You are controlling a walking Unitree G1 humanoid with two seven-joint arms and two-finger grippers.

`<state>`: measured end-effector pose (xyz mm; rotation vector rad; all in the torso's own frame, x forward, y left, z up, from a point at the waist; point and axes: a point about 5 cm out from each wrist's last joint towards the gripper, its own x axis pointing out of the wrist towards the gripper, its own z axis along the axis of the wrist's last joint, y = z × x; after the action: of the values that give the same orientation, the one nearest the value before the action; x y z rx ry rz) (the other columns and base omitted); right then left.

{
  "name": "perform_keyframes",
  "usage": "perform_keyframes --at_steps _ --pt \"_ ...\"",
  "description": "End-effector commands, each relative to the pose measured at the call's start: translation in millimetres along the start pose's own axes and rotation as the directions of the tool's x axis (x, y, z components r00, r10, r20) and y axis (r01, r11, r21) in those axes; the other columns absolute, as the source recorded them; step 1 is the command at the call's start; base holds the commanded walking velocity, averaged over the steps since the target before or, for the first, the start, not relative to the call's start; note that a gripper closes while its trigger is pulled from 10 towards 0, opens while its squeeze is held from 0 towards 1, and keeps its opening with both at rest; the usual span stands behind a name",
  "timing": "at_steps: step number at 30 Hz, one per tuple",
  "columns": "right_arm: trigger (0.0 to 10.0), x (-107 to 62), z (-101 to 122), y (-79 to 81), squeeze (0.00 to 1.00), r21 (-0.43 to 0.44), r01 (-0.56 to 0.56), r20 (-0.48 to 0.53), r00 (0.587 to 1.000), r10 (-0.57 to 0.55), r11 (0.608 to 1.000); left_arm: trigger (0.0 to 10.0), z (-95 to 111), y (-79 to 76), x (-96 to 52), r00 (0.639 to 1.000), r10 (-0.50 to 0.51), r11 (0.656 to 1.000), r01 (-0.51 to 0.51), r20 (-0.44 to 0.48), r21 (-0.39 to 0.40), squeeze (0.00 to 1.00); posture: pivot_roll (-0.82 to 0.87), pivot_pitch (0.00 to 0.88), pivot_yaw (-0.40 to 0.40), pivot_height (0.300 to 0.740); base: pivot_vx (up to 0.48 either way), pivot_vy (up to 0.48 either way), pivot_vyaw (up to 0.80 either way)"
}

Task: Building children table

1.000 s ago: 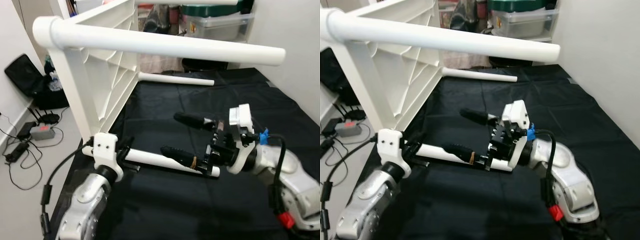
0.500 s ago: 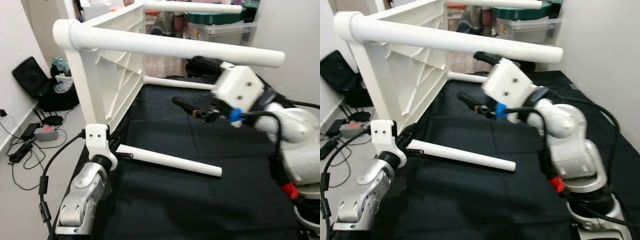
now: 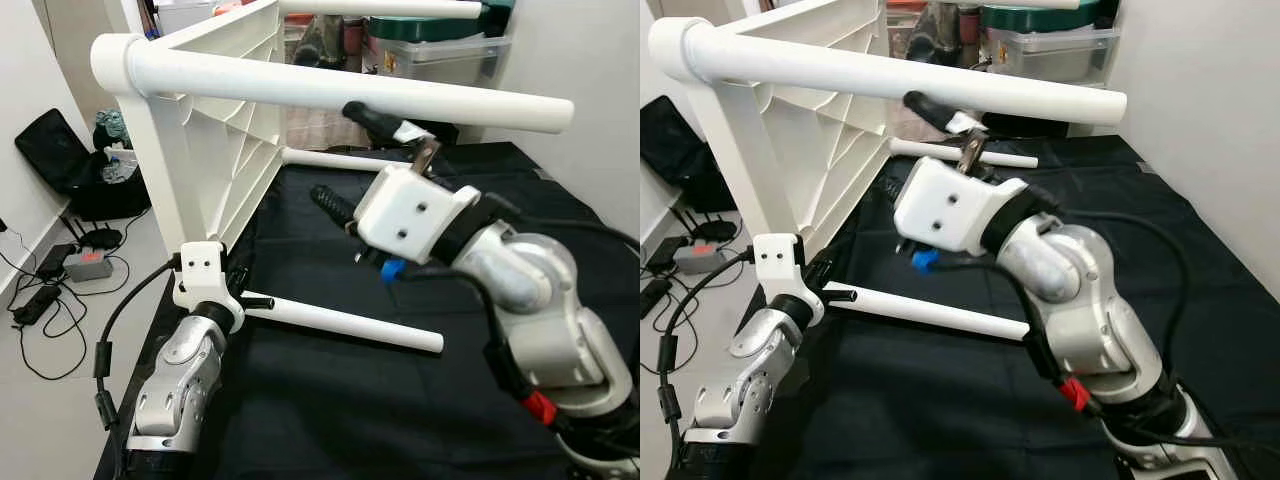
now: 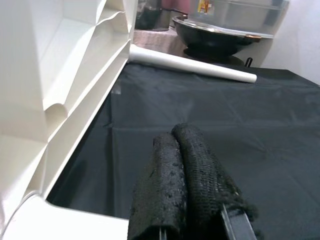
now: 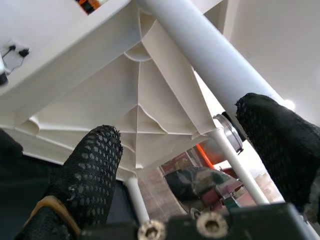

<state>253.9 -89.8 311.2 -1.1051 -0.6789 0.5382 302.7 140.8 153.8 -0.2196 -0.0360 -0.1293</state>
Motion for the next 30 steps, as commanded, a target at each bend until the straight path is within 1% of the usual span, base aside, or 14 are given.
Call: perform_keyframes --at_steps 1,2,3,5,8,9,12,14,15,16,17,19,25,30 --pt "10.0 2.2 15 -10.0 0.0 0.021 0.057 0.079 0.995 -0.058 0.998 10.0 -2 1.7 0.8 1.0 0.005 1.0 -0.005 -0.002 -0.012 0.0 -0.14 0.0 0.033 0.74 0.0 0.0 0.0" --pt "10.0 2.2 15 -10.0 0.0 0.021 0.057 0.079 0.995 -0.058 0.998 10.0 -2 1.7 0.8 1.0 0.005 1.0 -0.005 -0.002 -0.012 0.0 -0.14 0.0 0.033 0.74 0.0 0.0 0.0" --pt "10.0 4.3 17 -15.3 0.0 0.022 0.09 0.086 0.992 -0.092 0.996 10.0 -2 1.6 1.4 1.0 0.005 1.0 -0.005 -0.002 -0.013 0.0 -0.14 0.0 0.033 0.74 0.0 0.0 0.0" --pt "10.0 8.2 16 -21.2 0.0 -0.001 0.123 0.056 0.991 -0.123 0.992 10.0 -2 0.6 2.2 1.0 0.003 1.0 -0.003 -0.001 -0.014 0.0 -0.14 0.0 0.031 0.74 0.0 0.0 0.0" --pt "10.0 9.4 14 -22.2 0.0 -0.014 0.132 0.04 0.991 -0.131 0.991 10.0 -2 0.3 2.5 1.0 0.003 1.0 -0.003 0.0 -0.014 0.0 -0.14 0.0 0.031 0.74 0.0 0.0 0.0" --pt "10.0 11.6 10 -23.8 0.0 -0.029 0.149 0.004 0.989 -0.149 0.988 10.0 -2 0.2 3.0 1.0 0.004 1.0 -0.004 0.002 -0.017 0.0 -0.14 0.0 0.028 0.74 0.0 0.0 0.0" --pt "10.0 14.1 7 -24.5 0.0 -0.052 0.15 -0.023 0.988 -0.151 0.987 10.0 -2 0.2 3.5 1.0 0.008 1.0 -0.007 0.004 -0.02 0.0 -0.14 0.0 0.024 0.74 0.0 0.0 0.0" --pt "10.0 20.8 -3 -24.1 0.0 -0.153 0.097 -0.114 0.987 -0.115 0.984 10.0 -2 0.4 4.2 1.0 0.015 1.0 -0.015 0.009 -0.027 0.0 -0.15 0.0 0.018 0.74 0.0 0.0 0.0" --pt "10.0 20.8 -3 -24.1 0.0 -0.153 0.097 -0.114 0.987 -0.115 0.984 10.0 -2 0.4 4.2 1.0 0.015 1.0 -0.015 0.009 -0.027 0.0 -0.15 0.0 0.018 0.74 0.0 0.0 0.0" --pt "10.0 23.8 -6 -24.1 0.0 -0.196 0.071 -0.141 0.985 -0.1 0.978 10.0 -2 0.4 4.3 1.0 0.017 0.999 -0.017 0.01 -0.029 0.0 -0.15 0.0 0.018 0.74 0.0 0.0 0.0" --pt "10.0 23.8 -6 -24.1 0.0 -0.196 0.071 -0.141 0.985 -0.1 0.978 10.0 -2 0.4 4.3 1.0 0.017 0.999 -0.017 0.01 -0.029 0.0 -0.15 0.0 0.018 0.74 0.0 0.0 0.0" --pt "10.0 30.2 -12 -25.7 0.0 -0.26 0.036 -0.195 0.977 -0.089 0.965 10.0 -3 -0.6 4.7 1.0 0.02 0.999 -0.02 0.011 -0.036 0.0 -0.16 0.0 0.011 0.74 0.0 0.0 0.0" --pt "10.0 37.7 -16 -29.6 0.0 -0.3 0.007 -0.265 0.96 -0.09 0.954 10.0 -6 -2.3 5.7 1.0 0.024 0.999 -0.024 0.01 -0.045 0.0 -0.18 0.0 0.007 0.74 0.0 0.0 0.0" --pt "10.0 36.7 -20 -34.1 0.0 -0.322 -0.014 -0.327 0.94 -0.097 0.947 10.0 -8 -3.0 5.7 0.999 0.032 0.998 -0.031 0.008 -0.056 0.0 -0.2 0.0 0.002 0.74 0.0 0.0 0.0"
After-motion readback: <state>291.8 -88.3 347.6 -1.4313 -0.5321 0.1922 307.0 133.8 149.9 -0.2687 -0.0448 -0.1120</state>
